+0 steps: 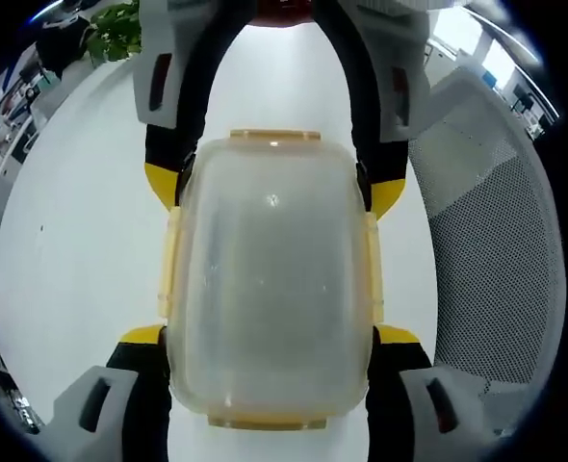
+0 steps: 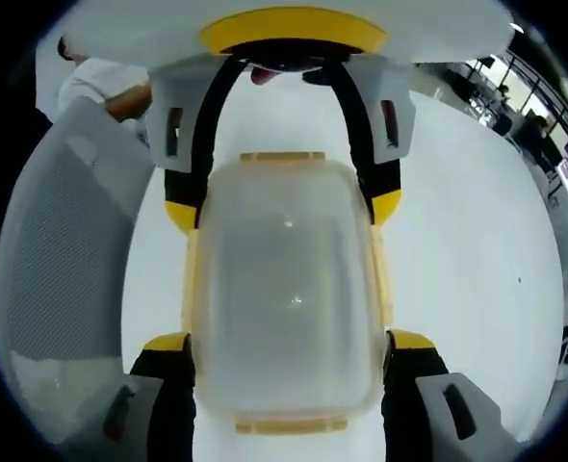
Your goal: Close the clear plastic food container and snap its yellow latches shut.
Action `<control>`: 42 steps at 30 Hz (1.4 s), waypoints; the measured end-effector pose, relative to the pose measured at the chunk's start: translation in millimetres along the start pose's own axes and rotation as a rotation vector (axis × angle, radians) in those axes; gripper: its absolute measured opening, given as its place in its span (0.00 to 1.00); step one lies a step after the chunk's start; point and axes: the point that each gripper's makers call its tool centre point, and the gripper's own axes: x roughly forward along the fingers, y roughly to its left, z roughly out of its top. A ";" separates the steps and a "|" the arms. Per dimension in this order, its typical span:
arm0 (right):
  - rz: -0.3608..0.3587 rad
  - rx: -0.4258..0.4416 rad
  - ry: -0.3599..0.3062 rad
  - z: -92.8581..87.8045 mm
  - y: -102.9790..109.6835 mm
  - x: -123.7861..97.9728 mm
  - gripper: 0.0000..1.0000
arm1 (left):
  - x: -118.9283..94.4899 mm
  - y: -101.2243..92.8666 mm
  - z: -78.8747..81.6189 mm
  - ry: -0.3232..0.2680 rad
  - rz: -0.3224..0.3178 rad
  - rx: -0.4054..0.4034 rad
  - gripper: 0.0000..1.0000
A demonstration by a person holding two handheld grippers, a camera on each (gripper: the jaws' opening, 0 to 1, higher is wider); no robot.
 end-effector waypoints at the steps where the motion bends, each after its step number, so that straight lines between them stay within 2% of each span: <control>1: 0.000 0.000 0.002 1.3 -0.2 0.6 0.80 | 0.0 0.3 -1.5 0.001 -0.001 -0.001 0.84; 7: -0.006 -0.001 0.007 9.2 -3.7 4.7 0.80 | -2.4 3.3 -9.9 0.001 -0.002 -0.005 0.85; 10: -0.011 0.003 -0.022 12.1 -6.2 5.0 0.80 | -3.9 6.0 -13.7 -0.001 -0.004 -0.004 0.85; 32: -0.001 0.005 -0.018 12.4 -8.9 4.5 0.81 | -3.1 9.1 -11.7 -0.001 -0.025 0.006 0.86; 42: -0.006 0.008 -0.023 10.8 -23.1 3.8 0.81 | -2.0 22.9 -9.1 -0.005 -0.022 0.002 0.86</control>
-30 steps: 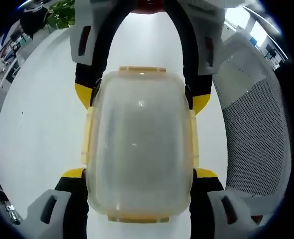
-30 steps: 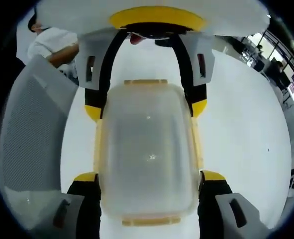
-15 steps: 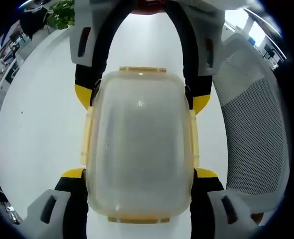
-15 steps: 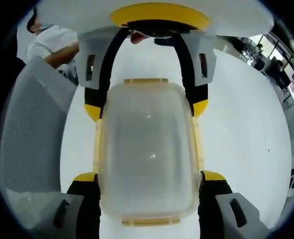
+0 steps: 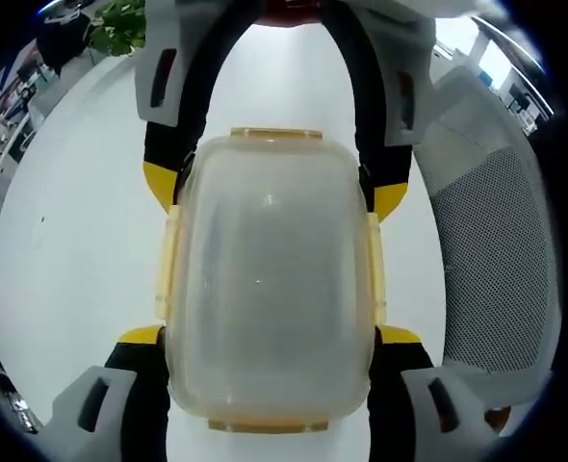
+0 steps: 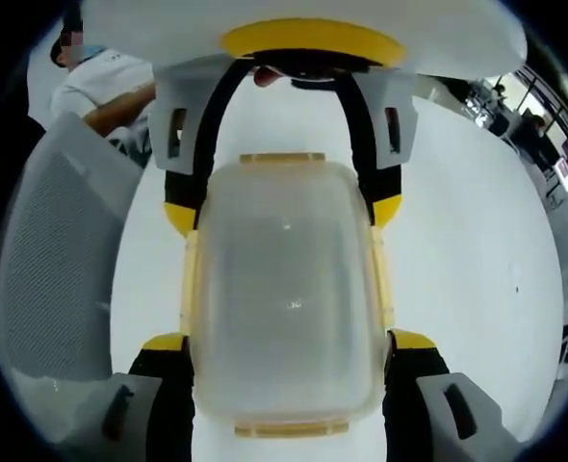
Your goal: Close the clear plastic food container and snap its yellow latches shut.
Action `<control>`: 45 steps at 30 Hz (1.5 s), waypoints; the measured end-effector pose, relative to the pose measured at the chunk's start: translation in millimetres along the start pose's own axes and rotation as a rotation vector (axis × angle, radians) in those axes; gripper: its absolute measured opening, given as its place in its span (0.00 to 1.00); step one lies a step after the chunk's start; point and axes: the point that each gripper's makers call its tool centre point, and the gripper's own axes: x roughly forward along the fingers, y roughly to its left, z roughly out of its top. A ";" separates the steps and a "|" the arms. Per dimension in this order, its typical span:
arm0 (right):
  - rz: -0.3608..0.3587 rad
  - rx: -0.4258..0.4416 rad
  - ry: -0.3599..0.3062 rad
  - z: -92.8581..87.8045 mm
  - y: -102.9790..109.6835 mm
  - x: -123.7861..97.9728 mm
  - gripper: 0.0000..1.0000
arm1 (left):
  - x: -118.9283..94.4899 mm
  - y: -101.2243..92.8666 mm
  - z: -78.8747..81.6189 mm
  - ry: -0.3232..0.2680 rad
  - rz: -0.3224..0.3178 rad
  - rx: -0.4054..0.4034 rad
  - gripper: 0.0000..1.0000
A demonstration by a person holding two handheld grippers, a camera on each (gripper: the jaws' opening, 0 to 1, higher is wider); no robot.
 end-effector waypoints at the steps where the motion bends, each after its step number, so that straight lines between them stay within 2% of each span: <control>1: 0.001 -0.002 -0.001 -0.1 -0.8 0.0 0.81 | 0.2 0.4 0.0 0.001 0.000 -0.002 0.86; 22: -0.004 0.004 -0.021 1.3 -16.9 5.1 0.83 | 3.7 17.4 -2.3 0.031 -0.011 0.006 0.87; 30: -0.007 0.001 -0.017 1.7 -24.5 3.7 0.83 | 2.3 25.8 -1.1 0.011 -0.005 -0.002 0.87; 45: -0.004 0.003 -0.001 0.5 -37.3 6.4 0.84 | 3.9 38.8 -0.2 0.010 -0.001 -0.005 0.88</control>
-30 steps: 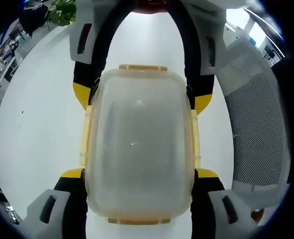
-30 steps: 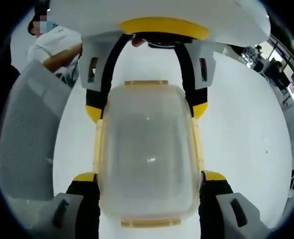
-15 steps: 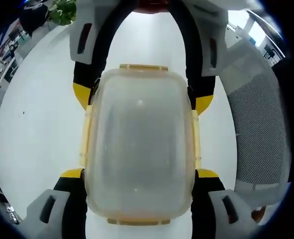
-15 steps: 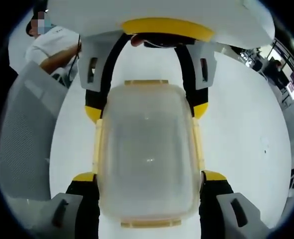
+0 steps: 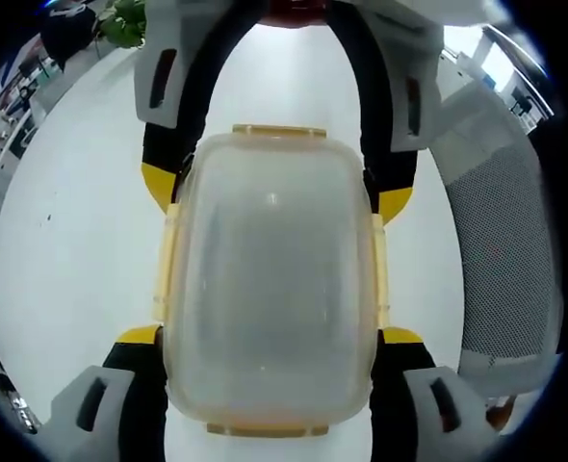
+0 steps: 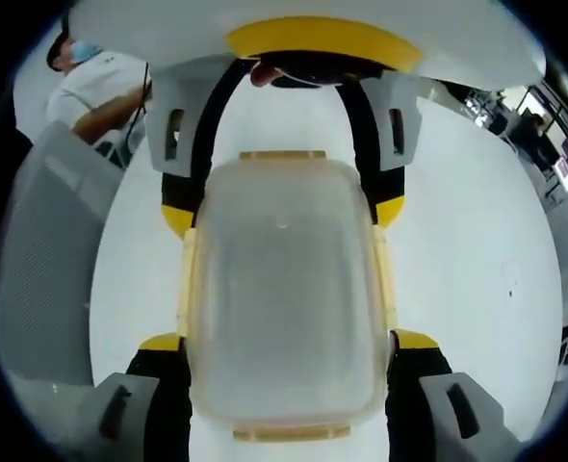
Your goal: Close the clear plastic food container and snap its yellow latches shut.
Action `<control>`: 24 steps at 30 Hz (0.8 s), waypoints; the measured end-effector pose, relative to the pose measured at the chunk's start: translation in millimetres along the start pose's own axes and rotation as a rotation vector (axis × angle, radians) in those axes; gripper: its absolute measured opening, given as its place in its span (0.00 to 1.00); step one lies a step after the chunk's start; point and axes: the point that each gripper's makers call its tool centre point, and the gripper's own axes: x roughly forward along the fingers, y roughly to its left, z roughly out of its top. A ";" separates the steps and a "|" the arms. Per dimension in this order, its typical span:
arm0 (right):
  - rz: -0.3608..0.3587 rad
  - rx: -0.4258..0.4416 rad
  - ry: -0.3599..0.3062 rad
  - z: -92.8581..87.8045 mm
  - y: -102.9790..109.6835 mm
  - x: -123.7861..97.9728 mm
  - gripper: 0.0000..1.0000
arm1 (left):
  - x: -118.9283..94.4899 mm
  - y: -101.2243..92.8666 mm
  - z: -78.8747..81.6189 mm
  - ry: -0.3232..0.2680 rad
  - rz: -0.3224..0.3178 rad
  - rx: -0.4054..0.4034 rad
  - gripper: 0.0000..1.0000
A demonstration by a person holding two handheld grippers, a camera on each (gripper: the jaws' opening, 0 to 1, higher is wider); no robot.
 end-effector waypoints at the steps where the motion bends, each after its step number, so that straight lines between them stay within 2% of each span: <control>1: 0.000 0.001 -0.001 -0.3 -0.6 0.0 0.84 | -0.2 0.2 0.3 0.000 0.001 0.001 0.88; 24: 0.003 0.004 0.007 -3.7 -18.4 3.5 0.86 | 3.1 18.2 3.3 -0.014 0.002 -0.001 0.89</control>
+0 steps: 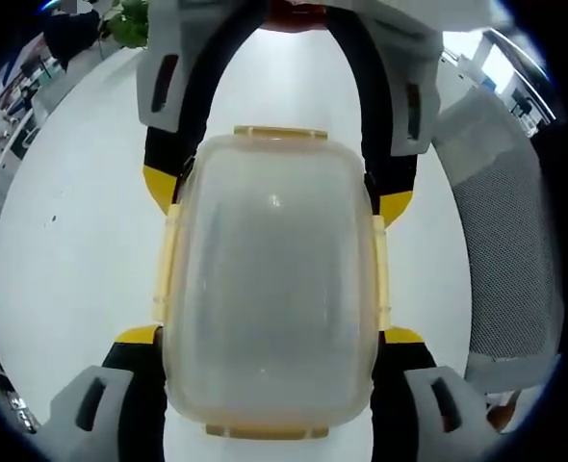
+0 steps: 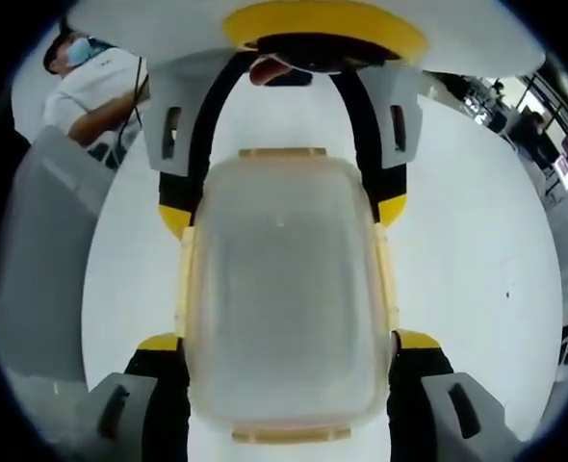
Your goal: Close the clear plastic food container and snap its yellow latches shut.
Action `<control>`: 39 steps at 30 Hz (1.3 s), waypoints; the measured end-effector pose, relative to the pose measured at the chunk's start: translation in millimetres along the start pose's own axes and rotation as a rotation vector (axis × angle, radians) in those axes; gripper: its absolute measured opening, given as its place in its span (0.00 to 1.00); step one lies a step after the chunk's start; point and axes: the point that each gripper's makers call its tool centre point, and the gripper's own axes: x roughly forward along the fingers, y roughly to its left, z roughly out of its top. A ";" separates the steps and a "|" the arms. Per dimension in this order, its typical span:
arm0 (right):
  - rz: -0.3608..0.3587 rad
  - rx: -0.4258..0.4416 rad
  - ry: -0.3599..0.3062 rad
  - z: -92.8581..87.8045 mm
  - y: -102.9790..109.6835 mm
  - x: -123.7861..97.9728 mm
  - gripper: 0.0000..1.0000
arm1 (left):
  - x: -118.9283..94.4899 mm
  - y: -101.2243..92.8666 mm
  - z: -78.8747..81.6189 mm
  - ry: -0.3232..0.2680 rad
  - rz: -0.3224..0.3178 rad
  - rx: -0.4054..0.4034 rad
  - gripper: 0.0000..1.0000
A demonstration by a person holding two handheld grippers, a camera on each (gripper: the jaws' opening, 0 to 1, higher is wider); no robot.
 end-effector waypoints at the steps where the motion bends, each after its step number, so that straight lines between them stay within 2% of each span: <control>1: 0.000 0.000 0.000 -0.3 -1.1 -0.2 0.86 | 0.0 1.1 0.3 0.000 0.000 -0.001 0.89; 16: -0.002 -0.005 0.002 -1.2 -13.2 1.5 0.87 | 2.0 13.9 1.4 -0.009 0.002 -0.006 0.90; 39: 0.000 -0.006 0.007 -1.5 -20.3 2.5 0.88 | 2.0 20.2 2.4 -0.018 -0.003 -0.010 0.91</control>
